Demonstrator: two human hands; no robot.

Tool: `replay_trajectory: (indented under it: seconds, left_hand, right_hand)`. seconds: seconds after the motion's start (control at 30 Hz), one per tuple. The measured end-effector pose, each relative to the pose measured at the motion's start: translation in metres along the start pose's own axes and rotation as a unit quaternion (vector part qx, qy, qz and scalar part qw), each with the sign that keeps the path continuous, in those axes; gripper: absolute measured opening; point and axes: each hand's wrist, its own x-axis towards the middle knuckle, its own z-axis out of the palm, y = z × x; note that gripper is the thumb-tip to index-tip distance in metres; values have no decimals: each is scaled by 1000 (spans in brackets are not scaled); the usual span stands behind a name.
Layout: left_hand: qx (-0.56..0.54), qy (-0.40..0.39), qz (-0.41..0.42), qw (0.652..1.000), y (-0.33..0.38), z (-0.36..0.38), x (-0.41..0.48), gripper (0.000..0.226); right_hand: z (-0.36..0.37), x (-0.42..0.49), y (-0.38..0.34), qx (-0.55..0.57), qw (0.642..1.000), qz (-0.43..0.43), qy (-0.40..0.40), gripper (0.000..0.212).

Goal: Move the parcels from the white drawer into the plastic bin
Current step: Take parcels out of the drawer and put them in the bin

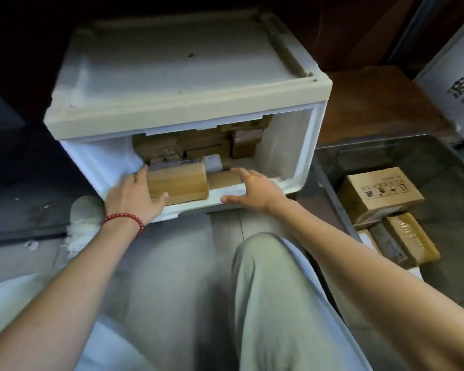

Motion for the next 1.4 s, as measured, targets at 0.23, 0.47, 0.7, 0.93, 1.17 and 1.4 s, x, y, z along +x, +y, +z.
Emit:
replay_trajectory:
  seconds: [0.23,0.47,0.7,0.93,1.17,1.4]
  left_hand:
    - [-130,-52,-59,988,3,13,24,92]
    - [-233,-51,-62,969,-4,17,23,97]
    - [-255,-24,27,966,0,-4,-15,97]
    - [-223,15,94,970,10,-30,-65,111]
    - [-187,61,66,978,12,-19,-96,92]
    - [-246,42,85,965,11,-22,-100,93]
  right_hand:
    - [26,47,-35,142,987,35,-62,89]
    - [36,43,-41,307,948,25,-82,77]
    - [29,1,-15,347,936,12,-54,68]
    - [12,-51,-11,432,899,-65,-19,65]
    - [11,-81,-9,416,903,-103,-38,58]
    - [-1,-90,-10,459,880,-123,-27,65]
